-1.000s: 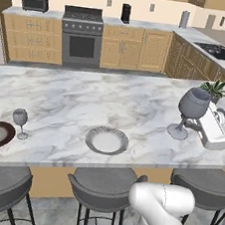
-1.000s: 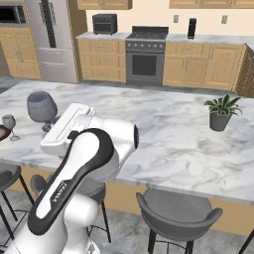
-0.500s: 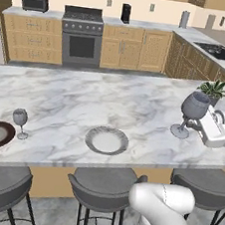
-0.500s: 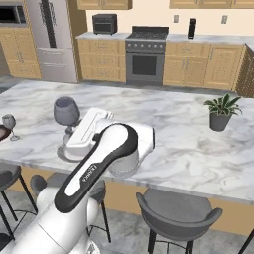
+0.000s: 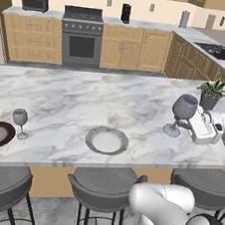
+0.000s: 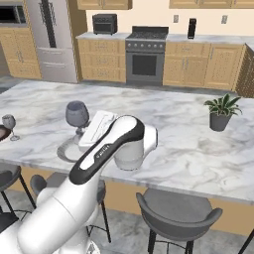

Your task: Retrieve the wine glasses from the counter and place one next to each plate.

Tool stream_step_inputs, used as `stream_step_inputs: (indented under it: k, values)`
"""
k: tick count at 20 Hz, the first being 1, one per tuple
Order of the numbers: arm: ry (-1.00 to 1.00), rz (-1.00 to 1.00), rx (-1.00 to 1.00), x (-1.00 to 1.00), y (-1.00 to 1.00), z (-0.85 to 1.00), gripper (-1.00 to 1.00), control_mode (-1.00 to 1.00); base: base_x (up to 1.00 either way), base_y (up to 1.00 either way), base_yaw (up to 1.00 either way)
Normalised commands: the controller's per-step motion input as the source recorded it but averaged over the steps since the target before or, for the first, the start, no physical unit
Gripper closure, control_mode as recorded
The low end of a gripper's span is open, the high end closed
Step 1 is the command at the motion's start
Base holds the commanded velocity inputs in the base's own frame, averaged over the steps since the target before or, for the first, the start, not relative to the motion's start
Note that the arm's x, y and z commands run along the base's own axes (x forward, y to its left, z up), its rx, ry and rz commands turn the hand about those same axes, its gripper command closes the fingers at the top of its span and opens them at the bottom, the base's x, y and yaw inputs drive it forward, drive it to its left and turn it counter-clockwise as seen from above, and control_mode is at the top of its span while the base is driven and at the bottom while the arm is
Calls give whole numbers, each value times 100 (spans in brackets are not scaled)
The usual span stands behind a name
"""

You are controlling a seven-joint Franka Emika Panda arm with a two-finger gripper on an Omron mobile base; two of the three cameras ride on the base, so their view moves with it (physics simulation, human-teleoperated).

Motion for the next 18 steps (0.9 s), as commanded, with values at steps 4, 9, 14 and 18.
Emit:
stream_step_inputs:
  k: [4,9,14,18]
  values:
    - [0,0,0,25,0,-28,100,-100,0,0,0]
    - [0,0,0,18,0,-26,100,-100,0,0,0]
    - [0,0,0,17,0,-29,100,-100,0,0,0]
    - [0,0,0,17,0,-30,100,-100,0,0,0]
